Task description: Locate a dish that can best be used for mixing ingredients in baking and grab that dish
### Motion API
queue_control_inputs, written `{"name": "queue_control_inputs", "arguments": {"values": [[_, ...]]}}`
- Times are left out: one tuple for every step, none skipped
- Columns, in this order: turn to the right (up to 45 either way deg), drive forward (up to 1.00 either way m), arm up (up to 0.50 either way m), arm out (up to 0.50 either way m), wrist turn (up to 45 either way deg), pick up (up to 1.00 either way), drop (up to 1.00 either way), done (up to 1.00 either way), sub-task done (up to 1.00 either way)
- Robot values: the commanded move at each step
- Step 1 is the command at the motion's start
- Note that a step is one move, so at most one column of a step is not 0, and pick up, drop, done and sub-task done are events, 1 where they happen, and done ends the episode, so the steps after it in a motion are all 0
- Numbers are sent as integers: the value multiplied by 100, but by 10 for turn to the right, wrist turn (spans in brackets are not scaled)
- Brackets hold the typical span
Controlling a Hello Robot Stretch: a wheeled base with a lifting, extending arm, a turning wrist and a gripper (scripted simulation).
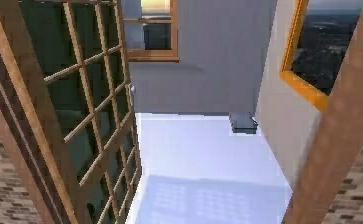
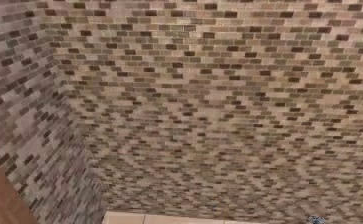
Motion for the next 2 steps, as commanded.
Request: {"name": "queue_control_inputs", "arguments": {"values": [[0, 100, 0, 0, 0, 0, 0, 0, 0], [0, 60, 0, 0, 0, 0, 0, 0, 0]]}}
